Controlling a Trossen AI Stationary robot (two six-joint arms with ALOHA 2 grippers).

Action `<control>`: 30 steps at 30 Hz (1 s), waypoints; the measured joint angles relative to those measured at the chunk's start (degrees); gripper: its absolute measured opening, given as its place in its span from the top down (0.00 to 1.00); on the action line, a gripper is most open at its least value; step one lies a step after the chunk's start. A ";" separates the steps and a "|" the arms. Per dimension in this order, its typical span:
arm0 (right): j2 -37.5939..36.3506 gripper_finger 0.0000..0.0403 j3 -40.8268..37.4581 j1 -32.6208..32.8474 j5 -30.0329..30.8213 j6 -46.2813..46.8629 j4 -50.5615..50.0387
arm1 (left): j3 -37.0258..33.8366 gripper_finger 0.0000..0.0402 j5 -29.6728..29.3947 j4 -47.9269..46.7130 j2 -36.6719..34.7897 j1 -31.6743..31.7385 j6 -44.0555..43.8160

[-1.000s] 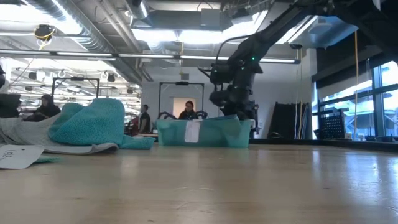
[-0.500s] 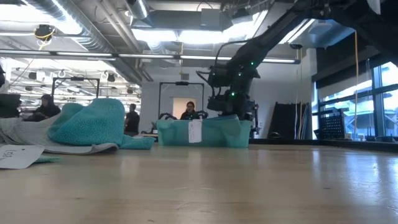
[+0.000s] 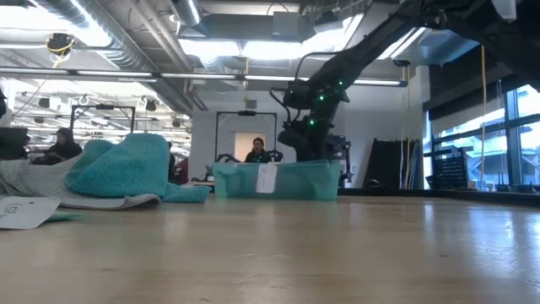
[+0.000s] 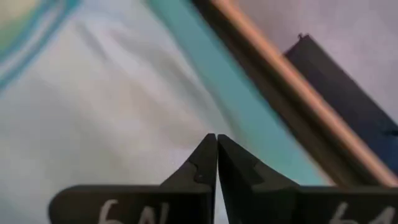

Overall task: Fold microfiber towels
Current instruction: Put the folded light blue towel into the bin, then prepare the blue towel

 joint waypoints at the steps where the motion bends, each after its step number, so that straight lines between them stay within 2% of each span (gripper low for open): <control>1: -0.02 0.96 0.86 -0.19 -0.34 0.15 -0.52 | 0.00 1.00 -0.15 -0.02 0.00 0.00 0.02; 7: -0.02 0.97 9.40 -0.42 -9.10 -1.53 -8.51 | 0.00 1.00 -1.52 0.00 0.00 0.07 0.42; 11: -0.02 0.96 18.14 -0.36 -20.30 -3.10 -14.53 | 0.00 1.00 -2.07 -0.60 0.00 0.07 2.03; 15: -0.04 0.96 27.72 -0.04 -31.35 -4.80 -23.21 | 0.00 1.00 -2.84 -11.72 -0.03 1.25 0.52; 18: -0.12 0.96 33.86 0.64 -32.18 -8.33 -32.13 | 0.00 1.00 -1.45 -22.87 -0.02 3.71 -4.79; 22: -0.49 0.99 38.21 1.90 -32.29 -11.34 -42.10 | -0.02 0.99 3.78 -34.94 -0.02 7.56 -7.43; 25: -2.19 0.98 38.12 3.39 -31.76 -11.25 -44.73 | -0.02 0.95 7.53 -38.07 -0.02 10.26 -4.44; 30: -7.94 0.99 35.36 6.43 -29.73 -8.78 -44.89 | -0.02 0.79 12.95 -40.06 -0.02 13.65 2.38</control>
